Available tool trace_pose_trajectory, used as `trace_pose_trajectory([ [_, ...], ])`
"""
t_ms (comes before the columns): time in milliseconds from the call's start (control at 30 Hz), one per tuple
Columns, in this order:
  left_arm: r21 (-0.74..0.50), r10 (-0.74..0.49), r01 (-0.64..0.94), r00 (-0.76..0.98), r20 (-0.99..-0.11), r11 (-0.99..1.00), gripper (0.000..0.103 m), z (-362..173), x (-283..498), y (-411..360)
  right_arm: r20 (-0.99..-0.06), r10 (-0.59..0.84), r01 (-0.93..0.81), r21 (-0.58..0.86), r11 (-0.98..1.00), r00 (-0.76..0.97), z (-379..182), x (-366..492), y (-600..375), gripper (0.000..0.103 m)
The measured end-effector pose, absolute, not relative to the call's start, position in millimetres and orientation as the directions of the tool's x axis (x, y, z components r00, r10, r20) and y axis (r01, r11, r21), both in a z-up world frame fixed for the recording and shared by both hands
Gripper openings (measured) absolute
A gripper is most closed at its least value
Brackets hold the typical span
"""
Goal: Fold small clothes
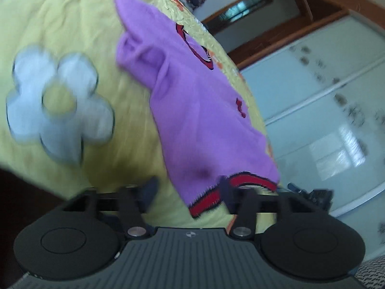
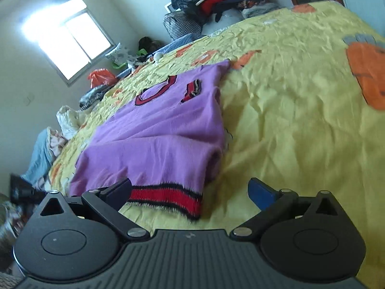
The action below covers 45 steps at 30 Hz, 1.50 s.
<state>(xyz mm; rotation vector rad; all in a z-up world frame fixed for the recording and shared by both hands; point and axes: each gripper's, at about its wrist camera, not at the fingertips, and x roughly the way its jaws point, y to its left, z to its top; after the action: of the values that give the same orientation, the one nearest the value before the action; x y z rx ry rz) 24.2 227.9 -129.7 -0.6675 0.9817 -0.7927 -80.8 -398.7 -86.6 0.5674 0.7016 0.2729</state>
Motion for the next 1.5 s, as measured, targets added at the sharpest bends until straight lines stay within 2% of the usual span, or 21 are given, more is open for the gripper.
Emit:
trace_pose_trajectory([
  [100,-0.848,-0.848,0.209,0.345,-0.402,0.487,0.073,-153,15,222,-0.531,0.433,-0.042,0.596,0.802,0.729,-94,-83,-398,0.103],
  [300,-0.964,-0.884,0.087,0.425,-0.194,0.253,0.074,-194,8,220,-0.493,0.464,-0.063,0.632,0.772,0.736,-95,-84,-392,0.103],
  [367,-0.973,-0.879,0.063,0.444,-0.172,0.222,0.076,-202,7,219,-0.498,0.437,-0.064,0.603,0.796,0.749,-93,-85,-387,0.103],
  [467,-0.981,-0.877,0.045,0.459,-0.146,0.187,0.071,-208,1,220,-0.511,0.394,-0.055,0.557,0.829,0.764,-90,-88,-379,0.103],
  [633,-0.982,-0.881,0.078,0.458,-0.118,0.172,0.057,-197,-8,216,-0.509,0.392,-0.056,0.555,0.830,0.766,-91,-89,-377,0.103],
  [700,-0.979,-0.882,0.066,0.450,-0.143,0.193,0.045,-194,-7,211,-0.487,0.415,-0.068,0.583,0.810,0.768,-92,-90,-380,0.103],
  [833,-0.974,-0.880,0.085,0.452,-0.150,0.210,0.031,-184,-8,198,-0.490,0.406,-0.066,0.573,0.817,0.772,-92,-91,-378,0.103],
  [867,-0.974,-0.878,0.079,0.454,-0.154,0.212,0.023,-185,-7,196,-0.498,0.392,-0.060,0.559,0.827,0.774,-92,-90,-377,0.103],
  [900,-0.973,-0.875,0.065,0.454,-0.168,0.220,0.012,-187,-5,194,-0.513,0.377,-0.047,0.545,0.837,0.771,-92,-89,-376,0.103],
  [967,-0.968,-0.869,0.057,0.455,-0.195,0.246,0.002,-189,-3,193,-0.526,0.372,-0.040,0.537,0.843,0.765,-92,-85,-374,0.103],
  [1133,-0.961,-0.854,0.006,0.460,-0.244,0.278,0.005,-194,-1,190,-0.510,0.398,-0.027,0.588,0.808,0.762,-95,-83,-380,0.103],
  [1200,-0.970,-0.863,-0.030,0.450,-0.229,0.242,0.019,-200,2,193,-0.488,0.409,-0.025,0.619,0.785,0.771,-97,-85,-384,0.103],
  [1333,-0.966,-0.863,-0.047,0.440,-0.250,0.256,0.022,-196,6,192,-0.522,0.367,-0.017,0.558,0.830,0.770,-94,-85,-372,0.103],
  [1367,-0.965,-0.862,-0.053,0.439,-0.253,0.257,0.025,-194,7,192,-0.532,0.355,-0.018,0.537,0.844,0.768,-93,-85,-367,0.103],
  [1400,-0.968,-0.863,-0.054,0.442,-0.244,0.246,0.035,-192,8,191,-0.532,0.354,-0.021,0.533,0.846,0.769,-93,-85,-365,0.103],
  [1433,-0.973,-0.869,-0.052,0.441,-0.224,0.224,0.040,-191,9,188,-0.524,0.357,-0.015,0.548,0.836,0.773,-94,-85,-366,0.103],
  [1500,-0.971,-0.874,-0.092,0.423,-0.239,0.221,0.042,-188,15,185,-0.491,0.406,-0.022,0.617,0.787,0.771,-97,-83,-372,0.099],
])
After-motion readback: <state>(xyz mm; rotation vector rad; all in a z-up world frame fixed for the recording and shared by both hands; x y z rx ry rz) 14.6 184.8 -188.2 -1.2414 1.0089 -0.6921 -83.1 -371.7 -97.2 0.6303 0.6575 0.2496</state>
